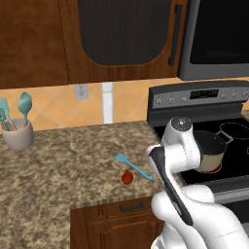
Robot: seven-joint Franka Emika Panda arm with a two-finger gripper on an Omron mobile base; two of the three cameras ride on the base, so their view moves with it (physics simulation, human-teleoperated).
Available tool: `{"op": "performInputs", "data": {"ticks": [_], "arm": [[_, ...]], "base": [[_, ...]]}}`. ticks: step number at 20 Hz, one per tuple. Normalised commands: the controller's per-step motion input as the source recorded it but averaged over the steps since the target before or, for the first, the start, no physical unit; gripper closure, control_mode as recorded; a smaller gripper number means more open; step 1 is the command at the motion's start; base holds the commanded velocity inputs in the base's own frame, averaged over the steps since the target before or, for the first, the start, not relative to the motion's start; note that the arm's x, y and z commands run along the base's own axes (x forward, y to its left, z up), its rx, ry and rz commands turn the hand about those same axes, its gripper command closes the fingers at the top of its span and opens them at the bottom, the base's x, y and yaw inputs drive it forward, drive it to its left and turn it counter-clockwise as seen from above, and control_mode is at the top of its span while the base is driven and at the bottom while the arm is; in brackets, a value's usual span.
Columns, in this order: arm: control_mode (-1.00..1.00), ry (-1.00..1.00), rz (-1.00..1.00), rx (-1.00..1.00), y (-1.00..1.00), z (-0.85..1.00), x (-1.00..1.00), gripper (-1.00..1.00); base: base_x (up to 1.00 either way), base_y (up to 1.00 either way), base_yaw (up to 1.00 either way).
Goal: Put the tomato and bell pepper in the pot. Retrieve the spatula and lightly stir the vegetables in the pot.
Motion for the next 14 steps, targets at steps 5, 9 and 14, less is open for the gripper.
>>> {"op": "performInputs", "data": {"ticks": [5,9,14], "arm": [[-1.0,0.07,-0.02,0.0,-0.27,1.0,-0.45,1.0],[-1.0,0.15,-0.06,0.0,-0.68,0.73,-0.09,1.0],[-1.0,0.08,-0.01,0.04,-0.89,0.01,0.26,1.0]], "base": [[0.0,0.0,0.0],[0.0,0.0,0.0],[0.0,0.0,0.0]]}}
